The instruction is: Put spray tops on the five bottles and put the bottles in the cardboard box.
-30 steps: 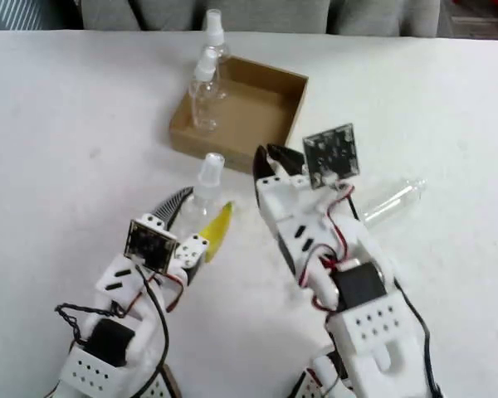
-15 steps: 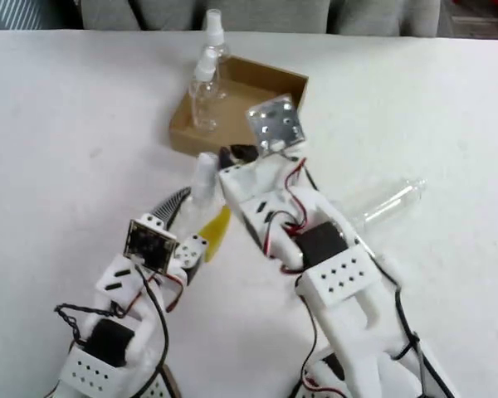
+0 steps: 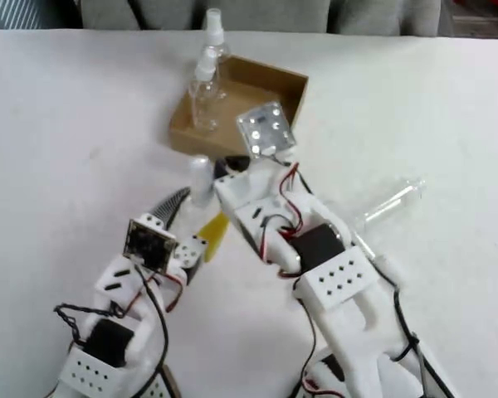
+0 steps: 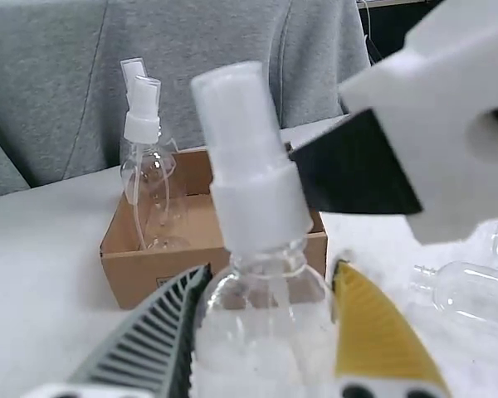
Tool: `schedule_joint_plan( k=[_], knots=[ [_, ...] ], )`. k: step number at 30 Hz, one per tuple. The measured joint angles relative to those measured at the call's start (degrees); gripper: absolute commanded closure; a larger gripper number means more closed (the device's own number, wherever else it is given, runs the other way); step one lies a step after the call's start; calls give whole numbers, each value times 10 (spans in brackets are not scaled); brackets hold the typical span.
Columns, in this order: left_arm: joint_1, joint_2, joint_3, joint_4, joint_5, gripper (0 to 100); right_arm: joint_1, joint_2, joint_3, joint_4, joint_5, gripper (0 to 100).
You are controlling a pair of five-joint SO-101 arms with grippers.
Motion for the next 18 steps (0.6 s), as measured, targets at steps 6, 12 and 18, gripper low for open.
schedule_joint_plan(
  k=[6, 12, 18],
  knots=[
    [1, 0, 0, -4, 0, 947, 45, -91, 12, 118, 0, 981],
    [-5, 0, 0, -73, 3, 947, 58, -153, 134, 99, 0, 981],
    [-6, 0, 0, -211, 3, 947, 57, -206, 247, 25, 0, 981]
  ],
)
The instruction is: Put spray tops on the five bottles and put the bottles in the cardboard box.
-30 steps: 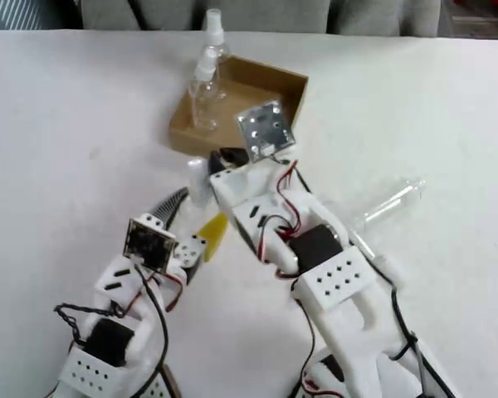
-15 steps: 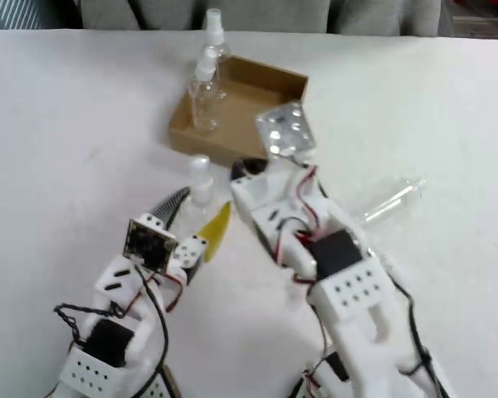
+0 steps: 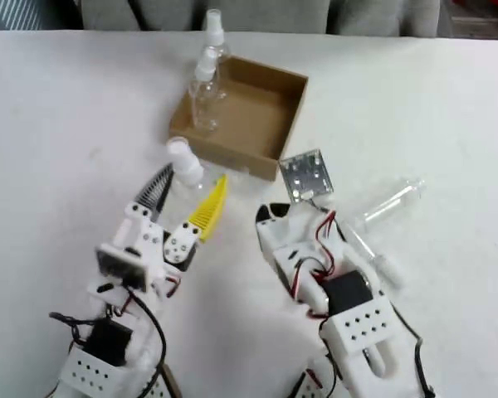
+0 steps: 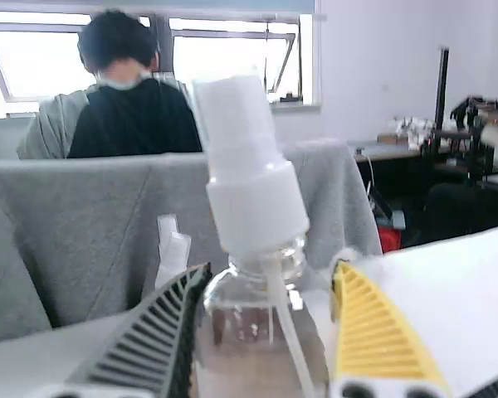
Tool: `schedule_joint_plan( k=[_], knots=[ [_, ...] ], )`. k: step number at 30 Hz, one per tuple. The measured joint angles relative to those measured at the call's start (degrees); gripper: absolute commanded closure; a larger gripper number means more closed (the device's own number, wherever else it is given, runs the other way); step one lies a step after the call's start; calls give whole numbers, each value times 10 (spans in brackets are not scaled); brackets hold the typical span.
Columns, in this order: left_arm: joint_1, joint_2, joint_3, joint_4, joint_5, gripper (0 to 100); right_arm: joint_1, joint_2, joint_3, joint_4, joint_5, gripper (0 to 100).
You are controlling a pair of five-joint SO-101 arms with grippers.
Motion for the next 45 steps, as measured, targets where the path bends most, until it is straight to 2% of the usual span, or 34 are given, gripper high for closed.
schedule_joint_plan(
  k=[3, 9, 13, 18, 21, 25, 34, 40, 45],
  knots=[
    [0, 0, 0, -46, 0, 948, -3, -37, 25, -7, 0, 981],
    [1, 42, -64, -53, 0, 976, -42, -120, 69, -9, 0, 981],
    [-1, 170, -164, -53, 0, 977, -89, -177, 101, -10, 0, 981],
    [-1, 373, -301, -53, 0, 977, -113, -244, 146, -24, 0, 981],
    [0, 472, -358, -53, 7, 977, -113, -279, 199, -82, 0, 981],
    [1, 554, -409, -58, 62, 977, -114, -321, 276, -201, 0, 981],
    [-10, 653, -406, -209, 81, 977, -137, -364, 285, -215, -18, 981],
    [-12, 658, -375, -215, 81, 977, -127, -365, 285, -244, -91, 981],
    [-13, 659, -364, -215, 81, 977, -97, -365, 285, -269, -109, 981]
  ],
)
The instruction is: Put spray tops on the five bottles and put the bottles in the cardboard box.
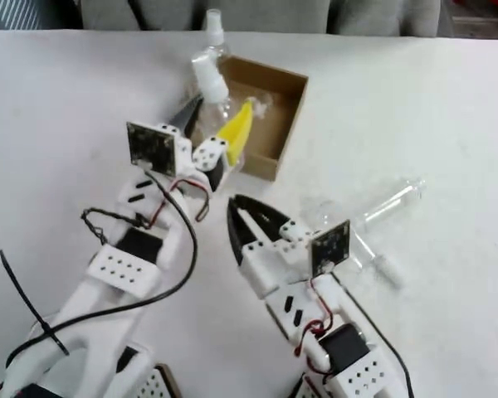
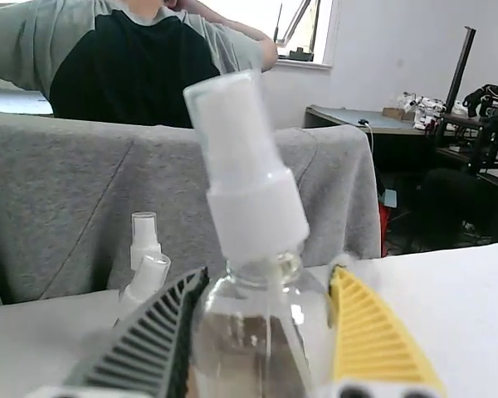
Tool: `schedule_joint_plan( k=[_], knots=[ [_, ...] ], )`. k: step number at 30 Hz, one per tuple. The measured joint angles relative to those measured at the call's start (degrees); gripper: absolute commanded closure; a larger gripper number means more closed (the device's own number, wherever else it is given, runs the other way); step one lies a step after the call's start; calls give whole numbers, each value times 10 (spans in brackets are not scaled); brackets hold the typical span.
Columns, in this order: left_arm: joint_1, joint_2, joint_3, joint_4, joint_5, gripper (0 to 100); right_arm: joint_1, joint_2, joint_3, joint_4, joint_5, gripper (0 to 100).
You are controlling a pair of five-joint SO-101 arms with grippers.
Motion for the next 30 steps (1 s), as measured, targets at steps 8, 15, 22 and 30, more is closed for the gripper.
schedule_joint_plan(
  k=[8, 15, 22, 30],
  knots=[
    [0, 0, 0, 0, 0, 978, 8, 35, 0, -62, -1, 981],
    [0, 0, 0, 0, 4, 978, 8, 222, 0, -272, -2, 981],
    [0, 0, 0, 0, 5, 978, 20, 447, -51, -366, -2, 981],
    [0, 0, 0, 0, 5, 978, 39, 564, -73, -472, -4, 981]
  ],
)
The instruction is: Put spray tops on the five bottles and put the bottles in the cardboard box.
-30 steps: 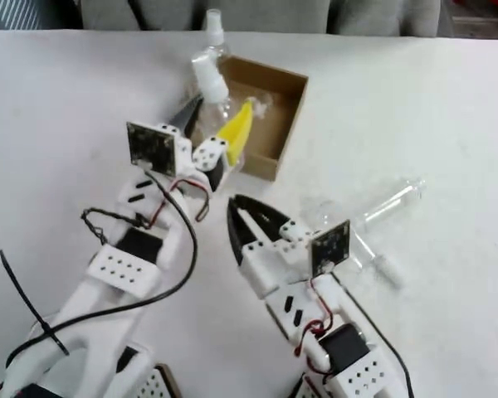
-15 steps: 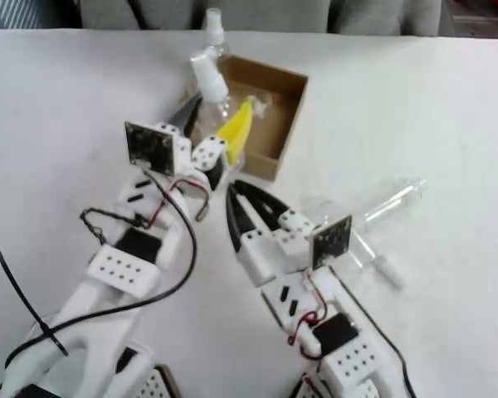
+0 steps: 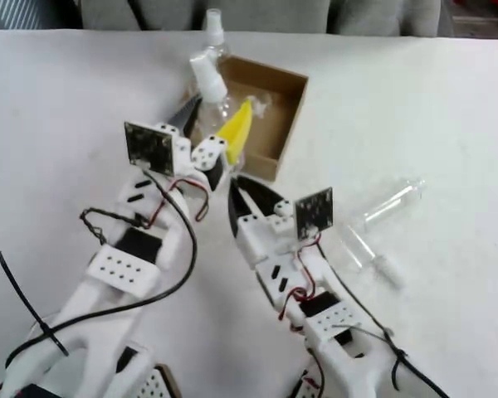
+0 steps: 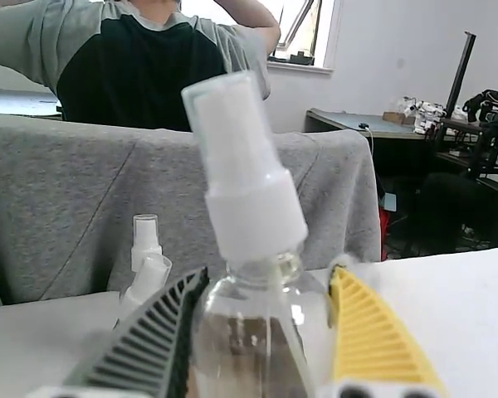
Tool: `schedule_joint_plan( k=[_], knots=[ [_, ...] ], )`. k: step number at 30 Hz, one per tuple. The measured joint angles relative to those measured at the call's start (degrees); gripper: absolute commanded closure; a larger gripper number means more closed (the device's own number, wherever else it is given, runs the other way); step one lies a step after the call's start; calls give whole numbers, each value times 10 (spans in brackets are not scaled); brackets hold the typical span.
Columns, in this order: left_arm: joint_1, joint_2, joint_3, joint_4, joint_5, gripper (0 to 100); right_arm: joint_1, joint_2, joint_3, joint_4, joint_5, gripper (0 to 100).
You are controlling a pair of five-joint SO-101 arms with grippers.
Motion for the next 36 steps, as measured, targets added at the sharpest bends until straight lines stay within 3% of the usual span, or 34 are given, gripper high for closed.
schedule_joint_plan(
  k=[11, 22, 36],
  knots=[
    [0, 0, 0, 0, 0, 978, -8, -18, 4, 20, -1, 981],
    [0, 4, 0, 0, 0, 978, -36, -246, 47, 158, -1, 981],
    [0, 4, 0, 0, 0, 978, -23, -276, 47, 160, -6, 981]
  ],
)
